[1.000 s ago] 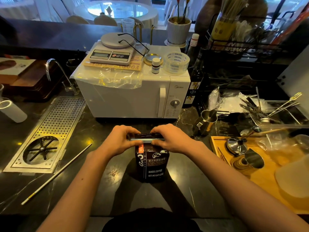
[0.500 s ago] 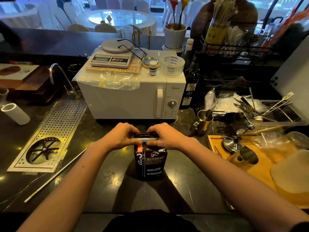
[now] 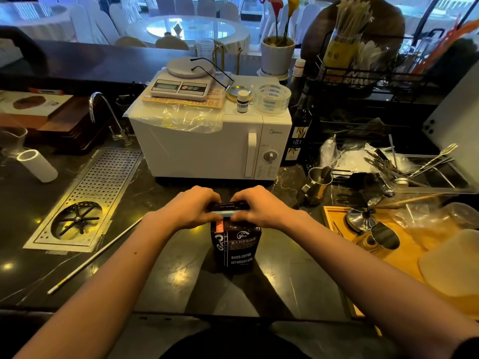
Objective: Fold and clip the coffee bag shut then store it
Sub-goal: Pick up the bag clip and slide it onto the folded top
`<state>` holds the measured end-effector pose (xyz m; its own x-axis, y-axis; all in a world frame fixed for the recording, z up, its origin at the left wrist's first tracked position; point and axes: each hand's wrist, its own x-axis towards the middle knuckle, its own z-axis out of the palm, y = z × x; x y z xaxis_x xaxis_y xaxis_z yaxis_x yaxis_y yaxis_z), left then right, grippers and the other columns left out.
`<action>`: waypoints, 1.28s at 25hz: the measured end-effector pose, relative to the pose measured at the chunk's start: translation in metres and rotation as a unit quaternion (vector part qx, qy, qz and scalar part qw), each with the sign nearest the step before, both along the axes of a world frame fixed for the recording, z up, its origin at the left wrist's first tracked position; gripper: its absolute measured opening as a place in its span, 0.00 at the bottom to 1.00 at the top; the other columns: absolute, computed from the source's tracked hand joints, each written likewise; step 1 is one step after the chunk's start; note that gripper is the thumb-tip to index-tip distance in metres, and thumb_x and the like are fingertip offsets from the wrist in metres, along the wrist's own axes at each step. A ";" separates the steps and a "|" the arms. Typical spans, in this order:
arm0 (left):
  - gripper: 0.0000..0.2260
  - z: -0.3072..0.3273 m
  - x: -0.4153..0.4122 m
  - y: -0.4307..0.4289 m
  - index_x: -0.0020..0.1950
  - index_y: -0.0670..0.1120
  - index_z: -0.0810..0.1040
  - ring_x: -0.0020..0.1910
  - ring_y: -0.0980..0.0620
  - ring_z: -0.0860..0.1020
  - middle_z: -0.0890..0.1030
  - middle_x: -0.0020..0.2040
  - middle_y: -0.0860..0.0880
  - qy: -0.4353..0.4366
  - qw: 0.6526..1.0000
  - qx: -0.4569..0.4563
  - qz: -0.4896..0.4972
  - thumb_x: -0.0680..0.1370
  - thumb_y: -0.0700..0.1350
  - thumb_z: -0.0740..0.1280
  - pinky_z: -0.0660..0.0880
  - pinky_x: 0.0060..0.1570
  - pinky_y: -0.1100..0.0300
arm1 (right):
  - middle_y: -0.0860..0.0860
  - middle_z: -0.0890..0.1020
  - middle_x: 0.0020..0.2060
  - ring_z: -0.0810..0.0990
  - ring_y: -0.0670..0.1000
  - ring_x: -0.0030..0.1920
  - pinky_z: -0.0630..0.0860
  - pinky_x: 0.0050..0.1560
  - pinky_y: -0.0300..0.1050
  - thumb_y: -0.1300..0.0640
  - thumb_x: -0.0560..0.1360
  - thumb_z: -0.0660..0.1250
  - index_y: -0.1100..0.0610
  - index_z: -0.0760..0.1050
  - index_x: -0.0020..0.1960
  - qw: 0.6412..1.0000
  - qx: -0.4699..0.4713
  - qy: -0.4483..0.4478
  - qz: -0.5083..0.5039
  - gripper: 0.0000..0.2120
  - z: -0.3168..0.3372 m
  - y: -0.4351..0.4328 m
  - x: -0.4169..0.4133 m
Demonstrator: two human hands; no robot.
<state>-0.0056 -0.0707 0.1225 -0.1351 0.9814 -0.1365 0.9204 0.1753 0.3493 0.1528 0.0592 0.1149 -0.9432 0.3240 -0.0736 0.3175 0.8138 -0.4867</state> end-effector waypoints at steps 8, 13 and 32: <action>0.11 -0.004 0.010 0.003 0.56 0.49 0.80 0.46 0.54 0.77 0.76 0.46 0.54 -0.003 0.998 0.039 -0.044 0.76 0.51 0.69 0.74 0.45 0.61 | 0.51 0.82 0.49 0.78 0.47 0.48 0.76 0.49 0.44 0.55 0.73 0.72 0.55 0.79 0.57 1.000 -0.005 0.010 0.005 0.13 0.002 0.001 0.014; 0.12 -0.008 0.009 0.002 0.56 0.48 0.79 0.46 0.54 0.76 0.77 0.47 0.52 -0.008 0.999 0.037 -0.033 0.76 0.52 0.69 0.76 0.47 0.58 | 0.51 0.84 0.49 0.80 0.50 0.50 0.77 0.51 0.47 0.54 0.72 0.73 0.54 0.80 0.58 1.000 0.002 0.015 -0.010 0.14 0.002 -0.004 0.013; 0.12 -0.022 0.003 -0.002 0.53 0.46 0.82 0.45 0.54 0.79 0.81 0.45 0.50 -0.115 0.986 0.119 0.026 0.73 0.50 0.73 0.78 0.45 0.56 | 0.52 0.82 0.53 0.79 0.51 0.54 0.74 0.52 0.43 0.57 0.74 0.71 0.55 0.79 0.60 0.999 0.019 0.002 -0.046 0.14 0.003 0.010 0.027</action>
